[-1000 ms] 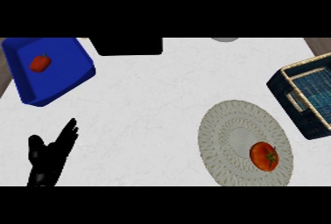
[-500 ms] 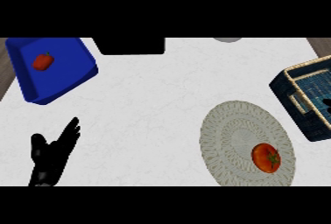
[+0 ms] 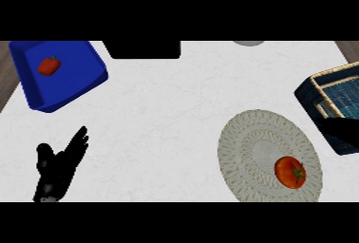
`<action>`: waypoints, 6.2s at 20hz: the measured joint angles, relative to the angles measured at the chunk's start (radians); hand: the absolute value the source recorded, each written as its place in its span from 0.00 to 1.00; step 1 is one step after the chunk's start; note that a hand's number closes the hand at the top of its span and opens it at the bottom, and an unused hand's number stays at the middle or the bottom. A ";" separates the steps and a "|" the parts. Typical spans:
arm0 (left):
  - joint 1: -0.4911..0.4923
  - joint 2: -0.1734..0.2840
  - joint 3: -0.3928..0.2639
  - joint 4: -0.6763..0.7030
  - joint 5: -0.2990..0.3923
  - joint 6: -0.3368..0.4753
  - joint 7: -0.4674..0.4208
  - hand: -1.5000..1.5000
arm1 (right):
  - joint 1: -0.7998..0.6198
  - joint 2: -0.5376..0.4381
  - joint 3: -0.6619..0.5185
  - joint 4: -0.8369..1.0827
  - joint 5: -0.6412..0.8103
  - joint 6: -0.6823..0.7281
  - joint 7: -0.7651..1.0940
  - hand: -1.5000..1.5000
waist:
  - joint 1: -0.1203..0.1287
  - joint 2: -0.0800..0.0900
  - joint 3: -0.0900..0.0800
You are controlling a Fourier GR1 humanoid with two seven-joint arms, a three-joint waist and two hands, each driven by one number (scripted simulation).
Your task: Pick the tomato from the placemat and place it in the basket
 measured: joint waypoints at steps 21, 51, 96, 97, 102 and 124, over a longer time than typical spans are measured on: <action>0.018 -0.029 0.045 -0.022 -0.041 -0.032 0.017 0.50 | -0.046 0.216 0.158 0.208 0.300 -0.148 -0.127 0.00 | -0.001 -0.001 -0.001; 0.034 -0.079 0.088 -0.039 -0.105 -0.064 0.048 0.50 | -0.072 0.373 0.268 0.392 0.572 -0.261 -0.161 1.00 | -0.003 -0.002 0.001; 0.073 -0.095 0.130 -0.105 -0.135 -0.078 0.097 0.50 | 0.281 0.417 -0.482 -0.470 -0.449 -0.357 0.427 1.00 | -0.023 0.004 -0.011; 0.067 -0.093 0.130 -0.102 -0.132 -0.083 0.100 0.50 | 0.250 0.383 -0.518 -0.447 -0.490 -0.362 0.462 1.00 | -0.019 0.005 -0.011; 0.046 -0.105 0.119 -0.085 -0.144 -0.086 0.097 0.50 | 0.082 0.162 -0.663 -0.257 -0.676 -0.356 0.611 1.00 | 0.000 0.006 -0.010; 0.013 -0.118 0.139 -0.056 -0.160 -0.126 0.095 0.50 | -0.434 -0.107 -0.387 0.610 -0.658 -0.292 0.482 1.00 | 0.034 0.009 -0.005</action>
